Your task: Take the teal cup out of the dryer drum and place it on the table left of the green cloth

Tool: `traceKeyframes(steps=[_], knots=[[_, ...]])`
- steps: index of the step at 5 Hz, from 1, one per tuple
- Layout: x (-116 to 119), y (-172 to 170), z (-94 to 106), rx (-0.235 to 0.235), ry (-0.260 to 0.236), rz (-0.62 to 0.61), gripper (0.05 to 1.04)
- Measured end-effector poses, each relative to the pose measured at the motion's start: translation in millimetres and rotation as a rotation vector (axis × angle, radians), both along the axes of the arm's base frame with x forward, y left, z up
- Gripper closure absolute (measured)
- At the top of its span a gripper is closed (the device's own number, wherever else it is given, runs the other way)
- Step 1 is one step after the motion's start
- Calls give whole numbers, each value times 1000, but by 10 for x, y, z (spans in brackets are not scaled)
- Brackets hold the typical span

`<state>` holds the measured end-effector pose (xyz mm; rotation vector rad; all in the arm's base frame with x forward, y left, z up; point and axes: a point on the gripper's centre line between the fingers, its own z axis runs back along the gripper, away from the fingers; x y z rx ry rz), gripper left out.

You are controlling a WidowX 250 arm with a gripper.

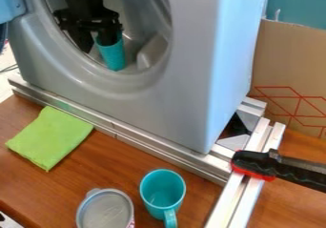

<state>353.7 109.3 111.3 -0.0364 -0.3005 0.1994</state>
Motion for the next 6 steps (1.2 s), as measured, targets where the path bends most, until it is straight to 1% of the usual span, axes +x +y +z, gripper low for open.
traceKeyframes(steps=[1,2,3,4,5,6], knots=[[-16,25,-18,5,33,-13,715],[-15,7,-14,-6,32,-26,898],[-8,-5,-3,-10,22,-45,960],[-97,-32,84,3,1,-64,967],[-326,-86,135,34,4,-99,967],[-793,-156,192,100,30,-131,967]])
